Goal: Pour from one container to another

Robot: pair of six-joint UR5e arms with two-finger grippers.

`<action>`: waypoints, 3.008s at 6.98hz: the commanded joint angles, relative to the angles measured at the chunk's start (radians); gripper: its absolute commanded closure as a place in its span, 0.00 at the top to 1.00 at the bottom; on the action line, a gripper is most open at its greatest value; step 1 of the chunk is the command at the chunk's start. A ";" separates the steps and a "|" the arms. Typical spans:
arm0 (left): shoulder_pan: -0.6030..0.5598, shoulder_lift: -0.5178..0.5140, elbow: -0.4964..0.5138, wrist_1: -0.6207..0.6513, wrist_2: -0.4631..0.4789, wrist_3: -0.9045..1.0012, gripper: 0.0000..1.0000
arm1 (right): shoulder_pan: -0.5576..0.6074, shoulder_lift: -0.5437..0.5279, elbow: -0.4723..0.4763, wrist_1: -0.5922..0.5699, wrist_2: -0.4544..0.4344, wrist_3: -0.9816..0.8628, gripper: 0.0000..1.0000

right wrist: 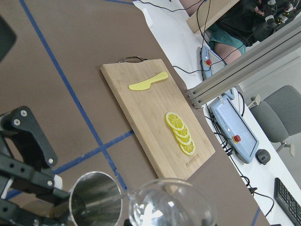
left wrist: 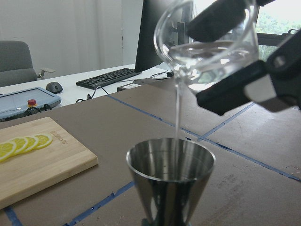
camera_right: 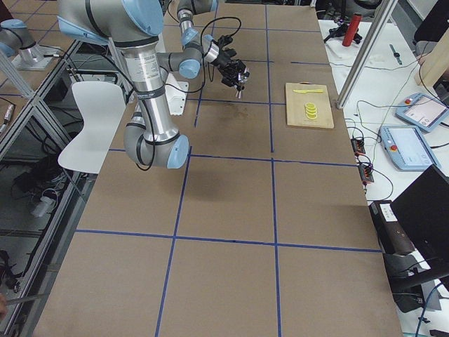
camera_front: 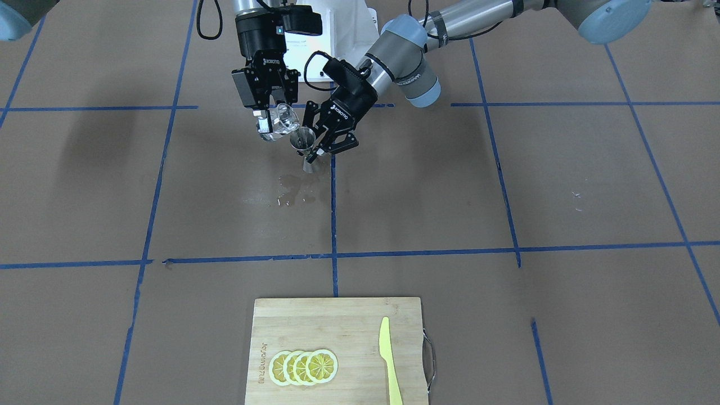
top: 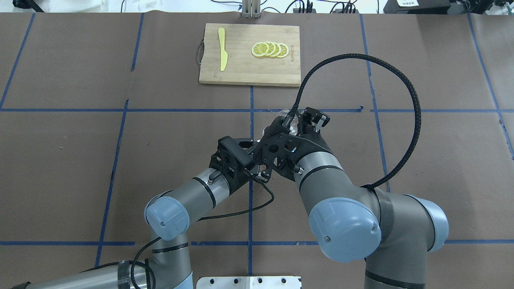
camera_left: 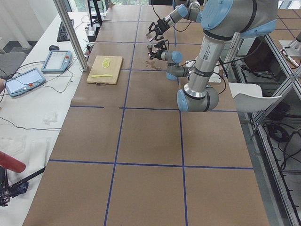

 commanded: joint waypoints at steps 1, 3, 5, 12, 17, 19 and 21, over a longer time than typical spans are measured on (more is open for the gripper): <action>0.000 -0.002 0.000 0.000 0.000 0.000 0.00 | 0.004 0.005 0.011 -0.042 -0.003 -0.016 0.22; 0.001 -0.002 -0.002 0.000 0.000 0.000 0.00 | 0.004 0.008 0.014 -0.054 -0.009 -0.018 0.22; 0.001 0.000 -0.002 0.000 0.000 0.000 0.00 | 0.004 0.009 0.014 -0.054 -0.009 -0.026 0.22; 0.003 0.000 -0.008 0.000 0.000 0.000 0.00 | 0.004 0.009 0.014 -0.042 -0.017 0.022 0.22; 0.003 0.000 -0.014 0.000 0.000 0.000 0.00 | -0.006 0.003 0.012 0.019 -0.015 0.155 0.22; 0.000 0.002 -0.032 0.003 0.002 0.008 0.00 | -0.001 -0.041 0.012 0.137 -0.015 0.233 0.22; -0.005 0.015 -0.057 0.008 0.012 0.055 0.00 | 0.002 -0.077 0.022 0.194 -0.017 0.346 0.22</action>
